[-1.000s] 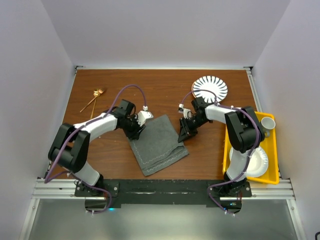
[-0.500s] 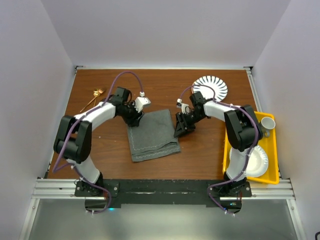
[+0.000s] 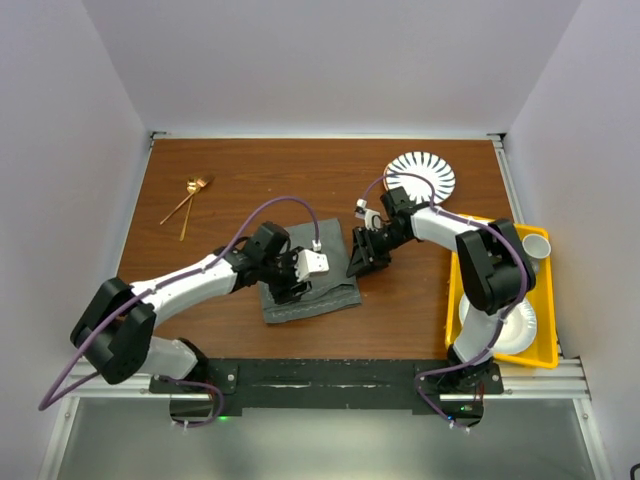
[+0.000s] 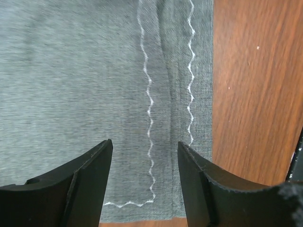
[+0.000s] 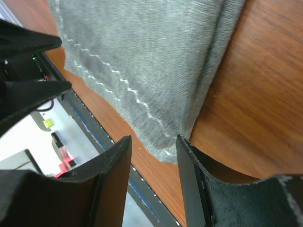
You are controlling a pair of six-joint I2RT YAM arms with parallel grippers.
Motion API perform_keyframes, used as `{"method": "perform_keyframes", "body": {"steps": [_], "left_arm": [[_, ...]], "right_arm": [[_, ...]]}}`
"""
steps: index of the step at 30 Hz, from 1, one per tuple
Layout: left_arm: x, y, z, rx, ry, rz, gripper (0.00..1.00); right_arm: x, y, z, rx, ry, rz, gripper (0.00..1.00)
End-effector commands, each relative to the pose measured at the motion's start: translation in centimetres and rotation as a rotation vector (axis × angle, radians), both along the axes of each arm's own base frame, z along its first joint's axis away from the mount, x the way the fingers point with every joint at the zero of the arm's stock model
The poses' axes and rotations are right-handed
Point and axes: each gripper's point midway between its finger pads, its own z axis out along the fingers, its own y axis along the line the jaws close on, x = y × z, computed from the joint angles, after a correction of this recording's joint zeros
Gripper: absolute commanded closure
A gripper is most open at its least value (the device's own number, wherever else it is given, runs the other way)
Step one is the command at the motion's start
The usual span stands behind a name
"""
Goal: Fold the napkin into a case and place the utensils inside
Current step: Pick up the square-folded napkin from the center of the board.
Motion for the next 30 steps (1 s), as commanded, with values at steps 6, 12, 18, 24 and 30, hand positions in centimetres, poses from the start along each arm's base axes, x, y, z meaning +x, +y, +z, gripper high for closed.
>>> {"method": "perform_keyframes", "body": {"steps": [6,12,18,24,30], "left_arm": [[0.2,-1.5,-1.5,0.056,-0.095,-0.057,0.37],[-1.0,-1.3,-2.7,0.1,-0.114,-0.102,0.37],[-1.6,-0.8,-4.1,0.147,-0.092,-0.097,0.43],[-1.6,-0.7,-4.4,0.163,-0.095,-0.103,0.52],[-1.6,-0.7,-4.6,0.168,-0.094,-0.116,0.53]], "right_arm": [[-0.2,0.4,-1.3,-0.008,0.049,-0.02,0.59],[-0.9,0.0,-1.6,-0.029,0.058,0.001,0.69],[-0.7,-0.3,-1.6,-0.05,0.058,0.026,0.81],[-0.3,-0.2,-1.1,-0.051,0.053,0.038,0.93],[-0.7,0.1,-0.1,-0.033,0.099,0.025,0.49]]}}
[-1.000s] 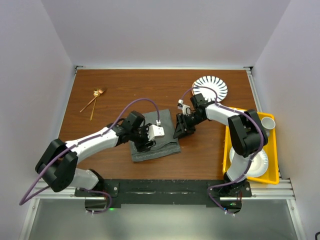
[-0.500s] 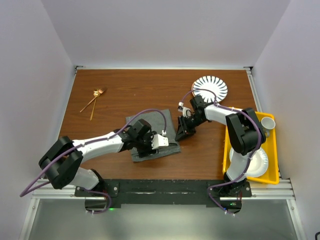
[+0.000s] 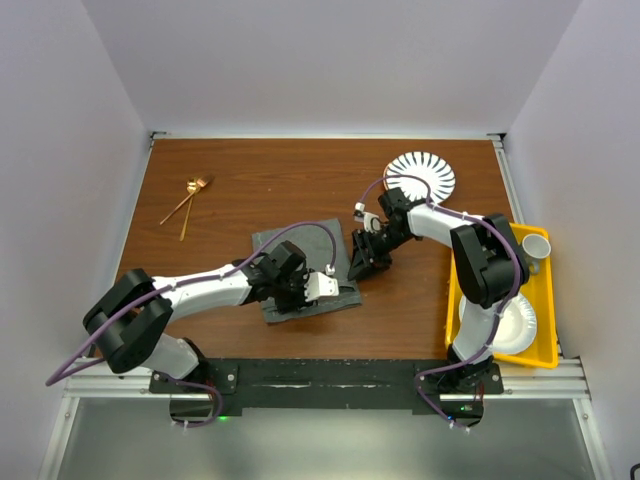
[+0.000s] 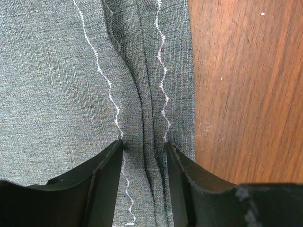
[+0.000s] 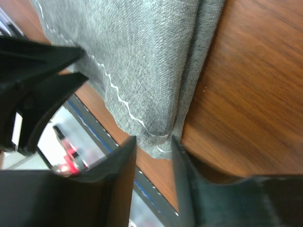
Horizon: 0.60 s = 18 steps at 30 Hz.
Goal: Fold the napkin into a case and place the utensils inside
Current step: Pick up the square-folded napkin from the center of the board.
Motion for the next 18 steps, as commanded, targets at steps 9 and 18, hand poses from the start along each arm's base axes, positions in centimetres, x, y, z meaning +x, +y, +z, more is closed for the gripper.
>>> {"method": "perform_keyframes", "body": {"steps": [9,18], "left_arm": [[0.4,-0.7,-0.2,-0.001,-0.021,-0.021,0.54],[0.1,-0.5,-0.3,-0.004,-0.01,-0.002,0.56]], "right_arm": [[0.1,1.7,1.1,0.013,0.031,-0.018,0.43],[-0.3,1.3,-0.3,-0.048,0.04,-0.003,0.7]]}}
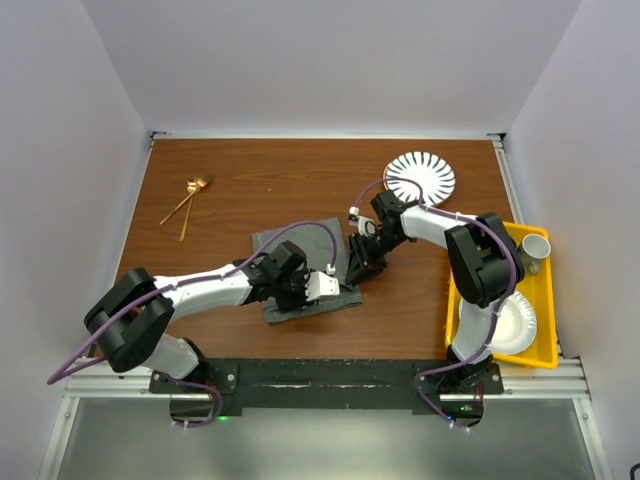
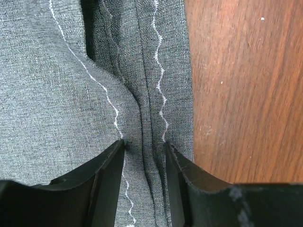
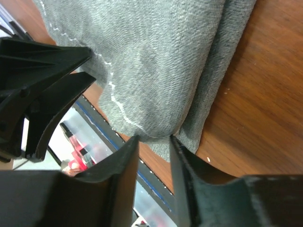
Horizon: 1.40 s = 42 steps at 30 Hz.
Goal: Fold the napkin into a case and place the utensils inside
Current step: Pick up the square-folded napkin from the center of the board.
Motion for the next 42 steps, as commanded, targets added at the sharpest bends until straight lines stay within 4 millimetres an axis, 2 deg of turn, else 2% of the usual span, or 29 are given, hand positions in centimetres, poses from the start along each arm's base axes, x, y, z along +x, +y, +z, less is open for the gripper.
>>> {"method": "perform_keyframes", "body": {"steps": [1,3,6,8,10,12,15,16,19,24,29,34,36,39,42], "left_arm": [[0.0,0.1,-0.4,0.01,-0.007,0.004,0.56],[0.0,0.4,-0.4,0.016,-0.013,0.009,0.56],[-0.3,0.7,-0.4,0.021,-0.012,0.009,0.56],[-0.5,0.8,-0.5,0.022,-0.003,0.01,0.56],[-0.5,0.8,-0.5,0.022,0.0,0.009,0.55],[-0.5,0.7,-0.5,0.021,0.001,0.008,0.56],[-0.5,0.7,-0.5,0.02,0.004,0.006,0.56],[-0.5,0.7,-0.6,0.022,0.005,0.01,0.56],[-0.5,0.8,-0.6,0.022,0.006,0.02,0.56],[0.0,0.0,1.0,-0.032,-0.02,0.04,0.57],[0.9,-0.4,2.1,-0.056,-0.068,0.05,0.56],[1.2,-0.6,2.1,-0.058,-0.082,0.038,0.56],[1.2,-0.5,1.6,-0.045,-0.076,0.037,0.56],[1.2,-0.5,1.2,-0.035,-0.072,0.032,0.56],[1.1,-0.5,0.8,-0.029,-0.064,0.026,0.56]], "right_arm": [[0.7,-0.2,-0.6,-0.047,-0.013,0.001,0.72],[0.7,-0.9,-1.3,-0.093,-0.016,0.008,0.72],[0.8,-1.3,-1.4,-0.117,-0.019,0.008,0.42],[0.9,-1.1,-1.4,-0.11,-0.012,-0.004,0.37],[0.9,-0.7,-1.3,-0.093,0.004,-0.018,0.36],[1.1,-0.3,-1.3,-0.077,0.009,-0.017,0.38],[1.3,-0.1,-1.2,-0.071,0.007,-0.016,0.51],[1.2,-0.2,-1.2,-0.071,0.006,-0.011,0.6],[1.1,-0.5,-1.0,-0.078,-0.007,0.006,0.7],[1.3,-0.7,-0.6,-0.072,-0.026,0.025,0.86],[1.4,-0.3,-0.1,-0.044,-0.02,0.031,0.87],[1.4,-0.2,-0.2,-0.041,-0.018,0.031,0.97],[1.2,-0.2,-0.3,-0.039,-0.008,0.034,0.98],[1.1,-0.2,-0.4,-0.041,-0.001,0.04,0.94],[1.1,-0.1,-0.2,-0.035,0.005,0.052,0.82]]}}
